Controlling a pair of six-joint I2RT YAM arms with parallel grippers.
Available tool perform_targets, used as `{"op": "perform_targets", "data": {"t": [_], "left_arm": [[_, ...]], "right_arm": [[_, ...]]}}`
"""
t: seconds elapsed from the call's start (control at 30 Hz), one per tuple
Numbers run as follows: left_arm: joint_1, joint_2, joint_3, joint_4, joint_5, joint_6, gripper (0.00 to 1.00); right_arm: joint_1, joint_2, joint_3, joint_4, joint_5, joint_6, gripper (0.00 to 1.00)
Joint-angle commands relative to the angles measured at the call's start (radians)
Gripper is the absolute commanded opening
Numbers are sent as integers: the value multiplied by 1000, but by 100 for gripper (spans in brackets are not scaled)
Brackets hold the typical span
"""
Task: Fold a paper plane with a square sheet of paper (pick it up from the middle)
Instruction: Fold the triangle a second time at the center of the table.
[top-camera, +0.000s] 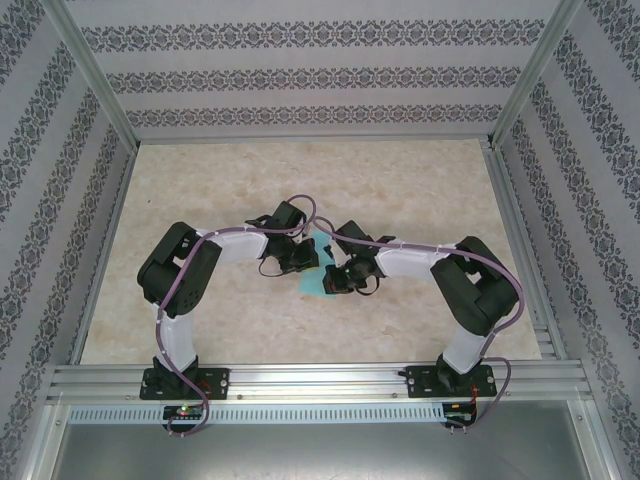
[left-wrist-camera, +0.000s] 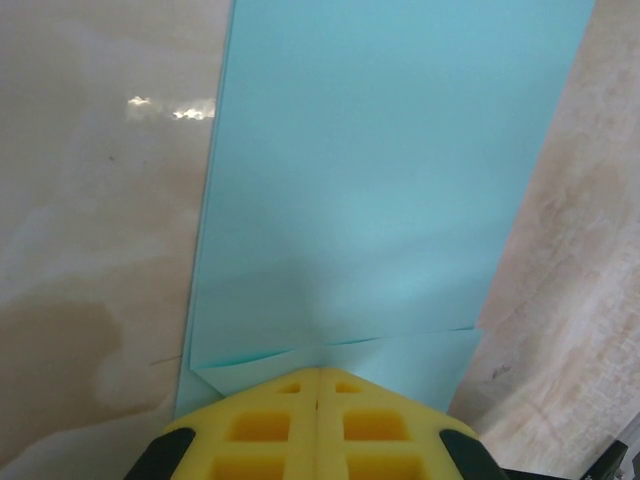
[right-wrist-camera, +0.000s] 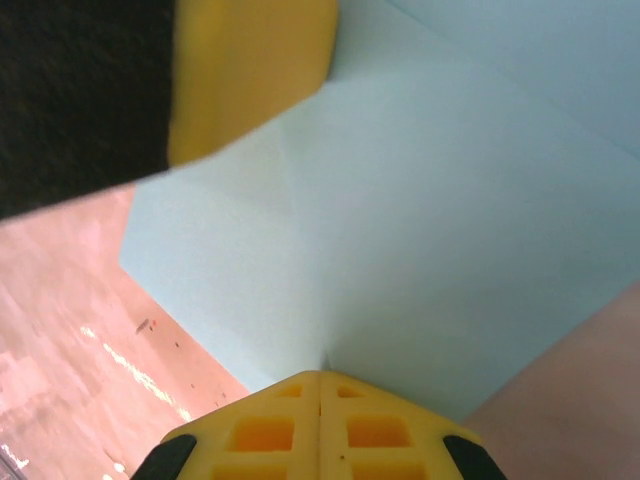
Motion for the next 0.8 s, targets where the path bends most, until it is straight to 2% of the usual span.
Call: {"op": "perform_targets", "data": {"t": [0.0, 0.2, 0.37, 0.6, 0.77], "left_arm": [[-16, 78, -67, -135, -138, -14, 5], [-15, 77, -66, -119, -127, -13, 5], [-16, 70, -74, -95, -125, -15, 5], [-15, 67, -70, -86, -137, -10, 5], [-15, 63, -72, -86, -131, -9, 5]], "right_arm": [[-13, -24, -80, -118, -24, -50, 4], [-52, -130, -82, -89, -42, -47, 4], [-68, -212, -55, 2, 32, 21, 5], [-12, -85, 19, 137, 78, 122, 4], [15, -19, 41, 151, 88, 140, 3]]}}
